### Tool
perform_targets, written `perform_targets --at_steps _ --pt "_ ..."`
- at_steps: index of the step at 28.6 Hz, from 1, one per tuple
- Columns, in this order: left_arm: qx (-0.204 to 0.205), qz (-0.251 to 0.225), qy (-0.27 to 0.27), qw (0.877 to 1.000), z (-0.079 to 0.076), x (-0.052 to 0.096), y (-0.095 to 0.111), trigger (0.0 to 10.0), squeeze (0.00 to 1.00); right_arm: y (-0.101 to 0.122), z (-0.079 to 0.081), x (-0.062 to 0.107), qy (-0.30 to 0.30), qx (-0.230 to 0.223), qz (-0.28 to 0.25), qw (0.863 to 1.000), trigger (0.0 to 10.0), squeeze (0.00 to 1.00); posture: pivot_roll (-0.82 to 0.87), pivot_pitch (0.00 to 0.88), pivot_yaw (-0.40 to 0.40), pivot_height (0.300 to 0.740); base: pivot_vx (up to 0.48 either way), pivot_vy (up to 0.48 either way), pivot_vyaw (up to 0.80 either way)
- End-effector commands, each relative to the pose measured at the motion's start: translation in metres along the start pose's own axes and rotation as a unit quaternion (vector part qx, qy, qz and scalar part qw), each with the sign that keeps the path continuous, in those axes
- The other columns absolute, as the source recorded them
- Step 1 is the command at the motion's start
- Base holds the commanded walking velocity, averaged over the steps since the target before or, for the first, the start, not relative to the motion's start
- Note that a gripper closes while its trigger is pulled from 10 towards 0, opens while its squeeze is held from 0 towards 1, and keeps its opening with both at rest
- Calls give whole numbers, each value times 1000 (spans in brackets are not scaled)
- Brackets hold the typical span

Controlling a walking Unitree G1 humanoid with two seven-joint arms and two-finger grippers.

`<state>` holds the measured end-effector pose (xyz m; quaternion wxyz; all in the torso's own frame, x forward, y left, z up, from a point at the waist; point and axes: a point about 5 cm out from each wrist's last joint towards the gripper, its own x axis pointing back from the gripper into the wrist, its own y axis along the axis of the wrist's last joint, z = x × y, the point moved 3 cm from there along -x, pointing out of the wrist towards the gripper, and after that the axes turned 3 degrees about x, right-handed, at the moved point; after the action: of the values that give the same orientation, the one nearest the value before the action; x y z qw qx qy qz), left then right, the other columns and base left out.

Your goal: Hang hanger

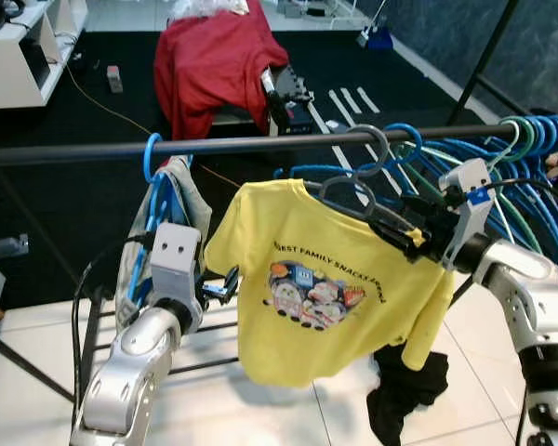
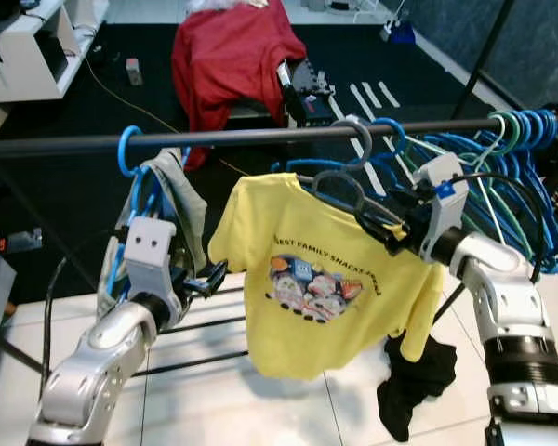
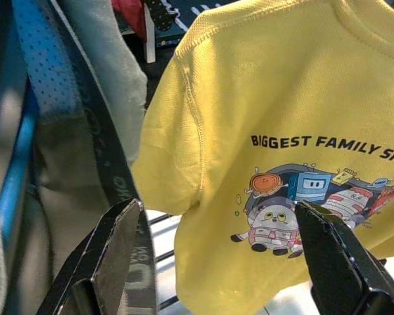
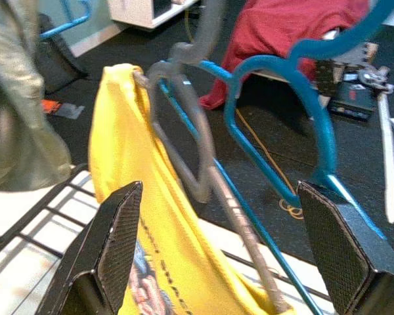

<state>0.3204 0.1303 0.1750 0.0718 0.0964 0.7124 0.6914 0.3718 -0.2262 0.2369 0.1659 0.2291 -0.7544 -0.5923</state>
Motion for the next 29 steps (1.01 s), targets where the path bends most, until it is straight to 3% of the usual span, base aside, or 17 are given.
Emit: perform_targets --at_steps 1,8,14,16,18,20,27,28,29 --pt "-2 15 -3 1000 1 2 -6 10000 0 1 -9 4 -10 3 -5 1000 10000 0 -56 226 -39 740 0 0 0" --pt "-22 15 -3 1000 9 5 -1 10000 0 10 -12 -12 30 1 -21 999 10000 0 -30 245 -34 740 0 0 0" --pt "-28 4 -26 999 6 9 5 10000 0 21 -9 -21 58 -6 -44 997 10000 0 -20 260 -36 740 0 0 0" --pt "-31 -8 -58 998 -1 12 10 10000 0 26 -7 -25 73 -9 -52 996 10000 0 -18 263 -36 740 0 0 0" --pt "-42 -34 -137 989 -21 20 21 10000 0 31 -2 -33 97 -9 -58 994 10000 0 -12 266 -33 740 0 0 0" --pt "-48 -40 -167 984 -29 24 23 10000 0 32 0 -35 99 -8 -58 993 10000 0 -10 266 -31 740 0 0 0" --pt "-48 -47 -202 977 -37 28 27 10000 0 26 2 -40 108 -7 -45 993 9882 0 -6 264 -28 740 0 0 0" --pt "-46 -49 -207 976 -39 29 28 10000 0 23 2 -40 109 -5 -39 993 4980 0 -7 263 -28 740 0 0 0" --pt "-46 -49 -207 976 -39 29 28 10000 0 23 2 -40 109 -5 -39 993 4980 0 -7 263 -28 740 0 0 0"
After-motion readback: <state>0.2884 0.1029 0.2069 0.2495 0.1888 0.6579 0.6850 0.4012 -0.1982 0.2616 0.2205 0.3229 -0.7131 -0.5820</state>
